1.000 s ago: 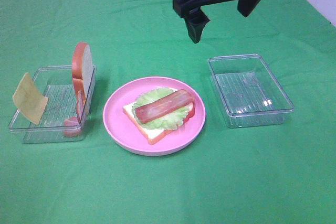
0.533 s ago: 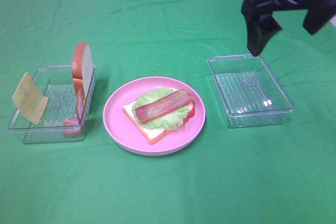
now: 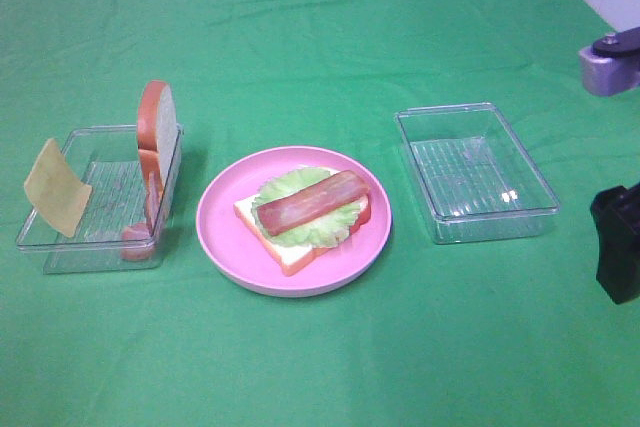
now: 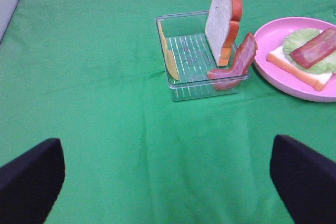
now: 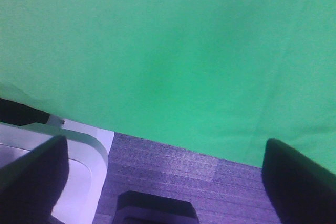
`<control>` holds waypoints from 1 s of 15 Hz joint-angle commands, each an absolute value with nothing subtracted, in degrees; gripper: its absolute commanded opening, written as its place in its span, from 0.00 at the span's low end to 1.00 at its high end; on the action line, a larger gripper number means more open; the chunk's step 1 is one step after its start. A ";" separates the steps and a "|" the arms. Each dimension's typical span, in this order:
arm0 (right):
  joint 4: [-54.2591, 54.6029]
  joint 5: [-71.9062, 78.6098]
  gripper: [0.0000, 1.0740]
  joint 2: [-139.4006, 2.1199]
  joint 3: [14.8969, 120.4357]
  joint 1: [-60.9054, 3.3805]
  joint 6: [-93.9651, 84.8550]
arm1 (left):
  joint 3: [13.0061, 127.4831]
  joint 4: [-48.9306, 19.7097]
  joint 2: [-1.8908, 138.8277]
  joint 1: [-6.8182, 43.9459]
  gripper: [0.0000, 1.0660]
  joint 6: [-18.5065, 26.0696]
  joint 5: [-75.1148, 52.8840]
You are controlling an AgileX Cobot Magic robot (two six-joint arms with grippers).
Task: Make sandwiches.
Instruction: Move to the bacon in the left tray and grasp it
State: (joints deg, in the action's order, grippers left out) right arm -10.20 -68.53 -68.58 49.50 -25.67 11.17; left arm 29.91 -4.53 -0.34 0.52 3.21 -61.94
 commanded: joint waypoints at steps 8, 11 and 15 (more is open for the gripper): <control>-5.04 -59.36 0.89 -33.29 30.77 -5.79 4.35 | 29.79 -4.53 -1.15 0.40 0.94 3.21 -61.76; -1.78 -58.33 0.89 -22.00 27.62 -4.53 0.46 | 29.79 -4.53 -1.15 0.40 0.94 3.21 -61.71; 1.20 -62.45 0.89 -10.83 26.70 0.80 -6.70 | 29.79 -4.53 -1.15 0.40 0.94 3.21 -61.71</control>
